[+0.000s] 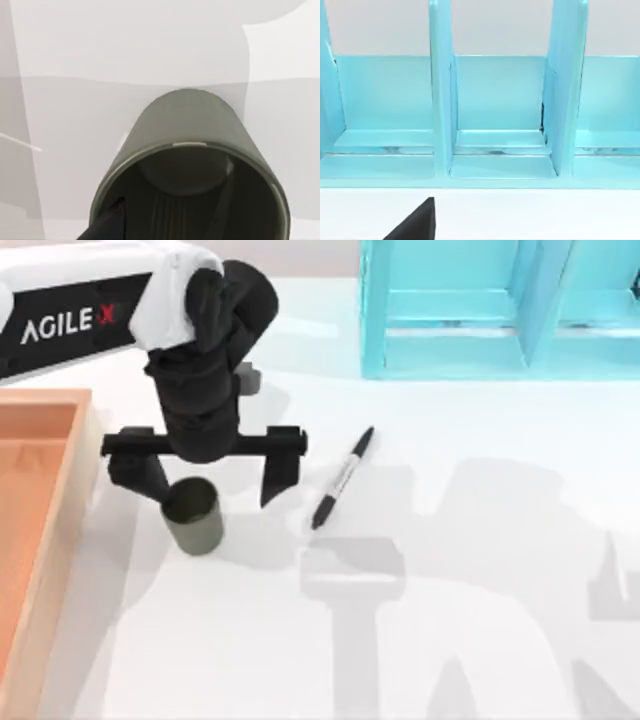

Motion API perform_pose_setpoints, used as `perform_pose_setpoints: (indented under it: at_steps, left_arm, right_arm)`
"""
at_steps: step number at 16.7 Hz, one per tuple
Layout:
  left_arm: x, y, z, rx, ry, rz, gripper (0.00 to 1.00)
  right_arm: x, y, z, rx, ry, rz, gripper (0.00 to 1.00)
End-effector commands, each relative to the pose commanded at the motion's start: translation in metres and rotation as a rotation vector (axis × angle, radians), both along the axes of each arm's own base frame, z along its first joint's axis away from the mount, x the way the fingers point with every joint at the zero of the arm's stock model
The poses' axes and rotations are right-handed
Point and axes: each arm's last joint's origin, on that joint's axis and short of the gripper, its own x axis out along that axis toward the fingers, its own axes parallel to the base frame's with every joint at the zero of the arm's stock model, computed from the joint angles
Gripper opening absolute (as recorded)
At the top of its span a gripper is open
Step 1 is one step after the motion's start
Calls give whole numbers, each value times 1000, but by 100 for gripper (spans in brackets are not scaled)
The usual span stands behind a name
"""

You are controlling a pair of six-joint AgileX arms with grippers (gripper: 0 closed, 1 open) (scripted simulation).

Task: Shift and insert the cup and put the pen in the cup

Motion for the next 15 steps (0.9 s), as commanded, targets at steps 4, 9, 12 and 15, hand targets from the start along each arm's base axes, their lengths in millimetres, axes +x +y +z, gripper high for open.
perform_pose_setpoints:
  at_steps: [4,9,12,15]
  left_arm:
    - [1,-2,3,1,2,-2,100]
    - [10,-8,48,5,10,-2,100]
    - [11,-8,87,5,11,-3,100]
    - [6,-5,128,2,6,-2,100]
  right_arm:
    - [0,0,0,0,0,0,100]
    - [0,0,0,0,0,0,100]
    - [0,0,0,0,0,0,100]
    - [0,0,0,0,0,0,100]
